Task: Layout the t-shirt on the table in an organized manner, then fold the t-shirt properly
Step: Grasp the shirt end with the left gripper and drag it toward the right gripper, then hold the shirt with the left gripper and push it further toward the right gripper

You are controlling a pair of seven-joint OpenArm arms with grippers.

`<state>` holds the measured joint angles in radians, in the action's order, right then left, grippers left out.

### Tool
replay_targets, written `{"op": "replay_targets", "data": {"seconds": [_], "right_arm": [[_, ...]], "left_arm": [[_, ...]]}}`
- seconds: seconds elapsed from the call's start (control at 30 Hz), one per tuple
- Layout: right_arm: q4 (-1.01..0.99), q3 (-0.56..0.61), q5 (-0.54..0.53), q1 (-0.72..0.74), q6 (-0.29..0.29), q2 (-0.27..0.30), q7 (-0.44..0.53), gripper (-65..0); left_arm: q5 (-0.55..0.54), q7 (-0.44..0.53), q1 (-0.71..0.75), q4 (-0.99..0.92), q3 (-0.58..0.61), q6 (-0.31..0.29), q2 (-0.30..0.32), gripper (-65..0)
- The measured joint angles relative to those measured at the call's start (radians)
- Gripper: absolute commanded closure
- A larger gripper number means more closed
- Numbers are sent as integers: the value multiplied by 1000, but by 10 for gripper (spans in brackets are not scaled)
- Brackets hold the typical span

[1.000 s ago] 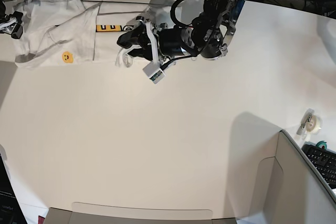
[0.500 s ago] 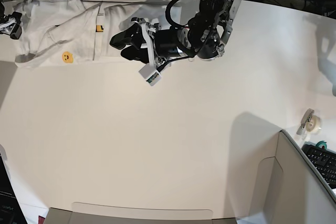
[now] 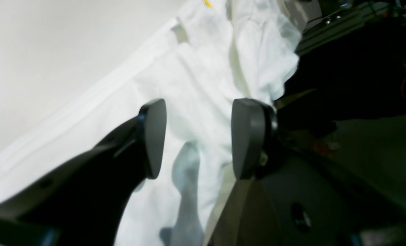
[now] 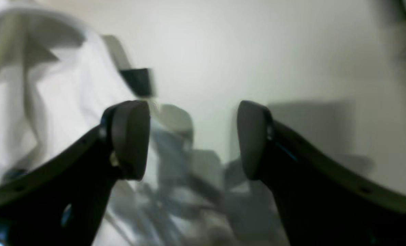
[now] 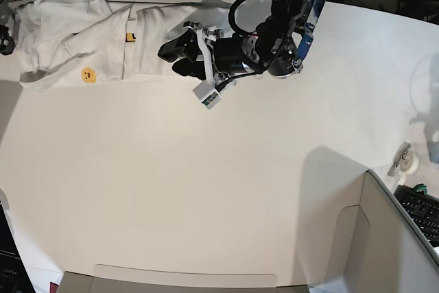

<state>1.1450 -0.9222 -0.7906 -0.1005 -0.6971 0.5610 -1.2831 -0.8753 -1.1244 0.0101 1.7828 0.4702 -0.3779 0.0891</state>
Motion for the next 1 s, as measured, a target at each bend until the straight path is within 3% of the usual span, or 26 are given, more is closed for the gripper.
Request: {"op": "replay_targets", "data": {"seconds": [0.13, 0.33, 0.87, 1.0], "right_arm": [[-54, 74, 3, 66, 1, 19, -2, -397], [-17, 140, 2, 95, 1, -8, 5, -397], [0, 142, -78, -5, -8, -50, 106, -393], [0, 153, -78, -5, -8, -51, 106, -393]], "left_arm": [[2, 0, 1, 0, 0, 3, 4, -302], [0, 57, 1, 0, 0, 0, -1, -302], [1, 65, 1, 0, 1, 3, 3, -301], [-9, 63, 7, 0, 14, 1, 58, -252]]}}
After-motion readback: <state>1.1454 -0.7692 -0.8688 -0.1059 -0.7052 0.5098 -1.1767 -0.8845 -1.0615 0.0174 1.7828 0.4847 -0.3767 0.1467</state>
